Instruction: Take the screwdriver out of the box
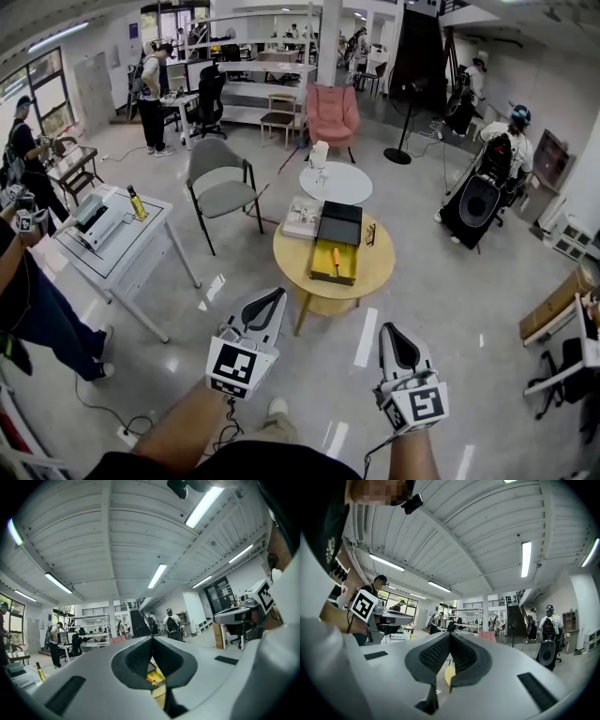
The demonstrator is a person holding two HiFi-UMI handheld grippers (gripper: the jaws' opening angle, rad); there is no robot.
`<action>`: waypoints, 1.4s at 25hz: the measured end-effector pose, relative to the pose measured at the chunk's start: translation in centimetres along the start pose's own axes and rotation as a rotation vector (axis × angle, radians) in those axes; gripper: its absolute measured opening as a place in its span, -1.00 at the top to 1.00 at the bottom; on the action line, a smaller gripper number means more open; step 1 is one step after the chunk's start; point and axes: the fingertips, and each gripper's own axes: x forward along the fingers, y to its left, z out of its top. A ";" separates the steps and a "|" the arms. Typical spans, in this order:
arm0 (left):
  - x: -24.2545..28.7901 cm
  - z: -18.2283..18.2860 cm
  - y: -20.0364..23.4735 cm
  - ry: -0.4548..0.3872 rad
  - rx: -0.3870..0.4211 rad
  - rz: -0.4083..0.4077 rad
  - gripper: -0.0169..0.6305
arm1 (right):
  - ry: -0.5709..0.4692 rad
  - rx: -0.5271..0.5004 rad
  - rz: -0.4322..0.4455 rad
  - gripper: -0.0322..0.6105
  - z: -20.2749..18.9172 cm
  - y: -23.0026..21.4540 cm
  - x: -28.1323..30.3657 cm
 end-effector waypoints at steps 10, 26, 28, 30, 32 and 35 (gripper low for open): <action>5.2 -1.8 2.7 0.017 -0.001 -0.020 0.91 | 0.020 0.017 -0.014 0.86 -1.3 -3.2 5.7; 13.3 -4.0 7.2 0.035 -0.028 -0.046 0.91 | 0.077 0.031 -0.037 0.86 -3.4 -7.5 13.2; 13.9 -4.2 7.9 0.030 -0.031 -0.049 0.91 | 0.079 0.036 -0.041 0.86 -3.3 -7.8 14.0; 14.6 -4.2 8.6 0.020 -0.033 -0.053 0.91 | 0.079 0.034 -0.049 0.86 -3.0 -8.1 14.7; 15.2 -4.1 9.2 0.014 -0.031 -0.055 0.91 | 0.078 0.032 -0.057 0.86 -2.6 -8.5 15.4; 16.1 -4.2 10.3 0.010 -0.031 -0.062 0.91 | 0.078 0.032 -0.063 0.86 -2.3 -8.8 16.7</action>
